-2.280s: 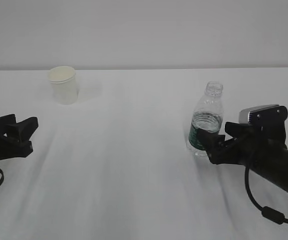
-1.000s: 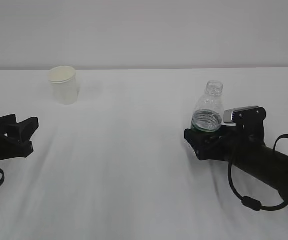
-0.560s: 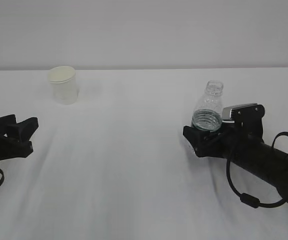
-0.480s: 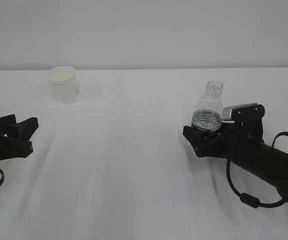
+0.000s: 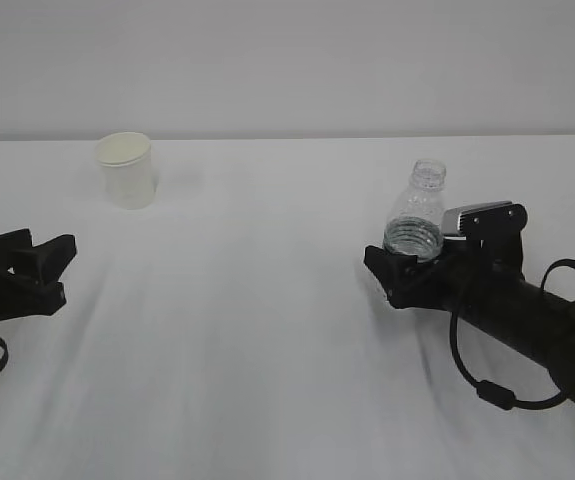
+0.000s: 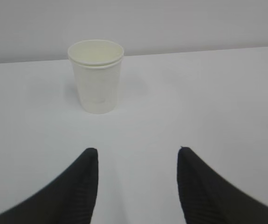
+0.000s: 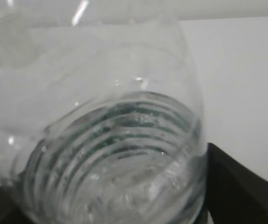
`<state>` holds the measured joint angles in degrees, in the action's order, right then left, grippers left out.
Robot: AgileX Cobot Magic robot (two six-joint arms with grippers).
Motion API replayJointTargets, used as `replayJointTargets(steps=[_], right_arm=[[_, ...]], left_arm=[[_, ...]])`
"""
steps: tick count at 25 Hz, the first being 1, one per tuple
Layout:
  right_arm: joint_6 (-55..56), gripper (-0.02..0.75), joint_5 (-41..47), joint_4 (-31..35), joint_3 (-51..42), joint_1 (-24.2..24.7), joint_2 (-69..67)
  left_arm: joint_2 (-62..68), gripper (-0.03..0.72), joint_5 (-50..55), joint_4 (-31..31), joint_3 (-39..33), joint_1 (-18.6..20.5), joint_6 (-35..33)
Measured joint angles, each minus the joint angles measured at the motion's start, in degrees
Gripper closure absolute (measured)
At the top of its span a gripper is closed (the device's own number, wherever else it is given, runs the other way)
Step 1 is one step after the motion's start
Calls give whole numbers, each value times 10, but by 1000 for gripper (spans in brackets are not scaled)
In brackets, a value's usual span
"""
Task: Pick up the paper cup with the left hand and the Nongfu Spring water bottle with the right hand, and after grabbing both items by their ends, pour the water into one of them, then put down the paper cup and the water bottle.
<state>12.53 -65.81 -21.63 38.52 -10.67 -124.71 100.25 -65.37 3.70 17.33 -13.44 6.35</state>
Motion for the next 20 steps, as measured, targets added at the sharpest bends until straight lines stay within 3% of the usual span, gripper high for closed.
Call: replayJointTargets(steps=[6, 14, 20], right_arm=[[0, 115, 0, -1, 0, 0, 0], [0, 218, 0, -5, 0, 0, 0], [0, 247, 1, -6, 0, 0, 0]], left_arm=[[0, 300, 0, 0, 0, 0, 0], [0, 300, 0, 0, 0, 0, 0], [0, 301, 0, 0, 0, 0, 0]])
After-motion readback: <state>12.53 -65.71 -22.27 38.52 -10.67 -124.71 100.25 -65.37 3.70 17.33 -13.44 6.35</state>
